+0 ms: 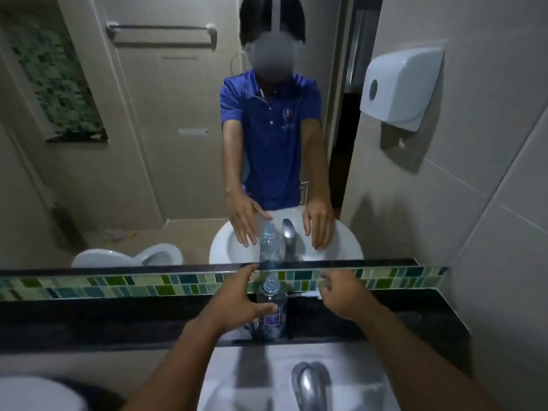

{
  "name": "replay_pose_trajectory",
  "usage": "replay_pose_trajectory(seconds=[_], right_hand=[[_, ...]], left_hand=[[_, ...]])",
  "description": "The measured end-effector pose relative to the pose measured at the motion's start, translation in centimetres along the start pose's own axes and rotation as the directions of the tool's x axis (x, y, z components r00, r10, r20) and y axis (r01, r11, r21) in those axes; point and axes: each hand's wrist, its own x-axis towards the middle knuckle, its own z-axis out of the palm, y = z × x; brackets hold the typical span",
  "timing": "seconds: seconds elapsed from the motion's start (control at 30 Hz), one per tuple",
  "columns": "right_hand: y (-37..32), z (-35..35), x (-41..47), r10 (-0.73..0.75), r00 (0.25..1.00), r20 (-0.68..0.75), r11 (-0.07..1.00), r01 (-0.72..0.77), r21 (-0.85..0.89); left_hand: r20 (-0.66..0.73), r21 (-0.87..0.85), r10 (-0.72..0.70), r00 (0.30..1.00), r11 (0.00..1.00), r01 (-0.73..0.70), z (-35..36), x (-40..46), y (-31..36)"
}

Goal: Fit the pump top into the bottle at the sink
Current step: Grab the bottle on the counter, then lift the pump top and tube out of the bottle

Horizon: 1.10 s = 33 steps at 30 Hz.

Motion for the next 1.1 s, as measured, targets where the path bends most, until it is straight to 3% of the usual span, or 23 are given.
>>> replay_pose_trajectory(seconds=[0.17,0.4,0.5,0.57,0.7,0.9,1.1], right_hand=[[4.3,4.4,2.5,-0.002,1.0,-0.02,0.999,0.003,0.055],[6.8,7.7,4.9,-0.049,0.998,-0.036,0.955,0.036,-0.296],[6.9,8.4,4.7,-0.082,0.993,-0.082,0.948,0.052,-0.315],[7.2,8.5,4.4,-0.106,0.989,-0.107,0.957,0.072,-0.28],[6.9,7.2,2.9,-0.106,0.969,-0.222,0.994,0.107,-0.008],[4.2,3.2,-1.1,-0.029,0.925,-0.379,0.941,0.153,0.303],[2.2,-1.9,-6.2,-0.078,0.865,-0.495,0.894,0.281,0.35]], left_hand=[[-0.011,-0.18,-0.028,1.0,0.983,0.026,5.0,2.1,-4.6],[-0.112,-0.3,-0.042,0.993,0.954,0.006,8.1,3.2,-5.4],[-0.129,-0.298,-0.043,0.991,0.954,0.003,8.3,3.2,-5.5],[-0.126,-0.298,-0.051,0.991,0.954,0.011,8.2,3.2,-5.3],[-0.127,-0.313,-0.089,0.988,0.949,0.045,8.0,2.6,-4.7],[-0.181,-0.296,-0.114,0.977,0.954,0.056,7.9,0.6,-3.9],[-0.245,-0.154,-0.094,0.965,0.986,0.057,6.4,-1.9,-2.7]])
